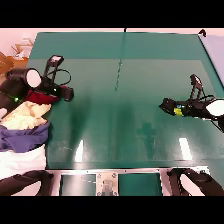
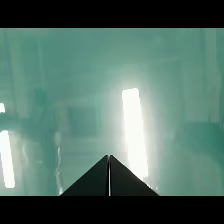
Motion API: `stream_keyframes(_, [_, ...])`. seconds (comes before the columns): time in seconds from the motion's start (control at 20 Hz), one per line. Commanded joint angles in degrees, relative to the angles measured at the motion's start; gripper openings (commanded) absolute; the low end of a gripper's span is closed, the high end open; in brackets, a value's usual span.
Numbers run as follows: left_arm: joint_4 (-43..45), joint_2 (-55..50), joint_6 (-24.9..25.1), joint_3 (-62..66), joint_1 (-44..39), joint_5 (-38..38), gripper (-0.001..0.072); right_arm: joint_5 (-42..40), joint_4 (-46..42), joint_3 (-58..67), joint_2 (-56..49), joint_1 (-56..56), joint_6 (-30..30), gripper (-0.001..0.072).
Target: Fold the shirts.
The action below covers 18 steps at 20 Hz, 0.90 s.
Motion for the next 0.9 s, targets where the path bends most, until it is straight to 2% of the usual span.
stream_keyframes(0.0, [20.31, -2.23, -0.57, -0.02, 1.14, 10.34, 0.072, -2.97, -0.13, -0.07, -0.2, 0.04, 0.0, 0.0164])
stream_keyframes(0.05, [22.14, -4.2, -0.44, -0.02, 2.6, 10.12, 0.072, -3.23, -0.22, -0.07, -0.42, 0.04, 0.0, 0.0206])
stream_keyframes(0.3, [22.58, -15.12, -0.44, -0.02, 11.02, 8.7, 0.072, -3.41, -0.22, -0.07, -1.22, 0.02, 0.0, 0.0206])
stream_keyframes(0.45, [22.62, -19.52, -0.42, -0.02, 12.13, 8.81, 0.0719, -3.39, -0.22, -0.07, -1.22, 0.02, 0.02, 0.0197])
stream_keyframes(0.5, [22.58, -19.98, -0.44, 0.11, 12.13, 9.35, 0.0597, -3.41, -0.22, -0.07, -1.22, 0.02, 0.02, 0.0192])
stream_keyframes(0.55, [22.58, -19.87, -0.42, 0.2, 12.13, 10.03, 0.025, -3.39, -0.22, -0.07, -1.22, 0.02, 0.02, 0.0191])
stream_keyframes(0.6, [22.51, -19.89, -0.13, 1.03, 11.98, 9.42, 0.0028, -3.39, -0.22, -0.07, -1.22, 0.02, 0.02, 0.018])
stream_keyframes(0.65, [22.18, -19.82, -0.13, 2.51, 11.76, 8.15, 0.0021, -3.3, -0.2, -0.07, -1.22, 0.02, 0.02, 0.0063])
stream_keyframes(0.7, [21.77, -19.58, -0.13, 4.61, 11.19, 6.16, 0.002, -3.1, -0.15, -0.04, -1.22, 0.04, 0.04, 0.002])
stream_keyframes(0.85, [20.96, -19.08, 1.42, 15.63, 6.36, -1.7, 0.0019, -2.62, -0.17, -0.04, -1.22, 0.02, 0.04, 0.0019])
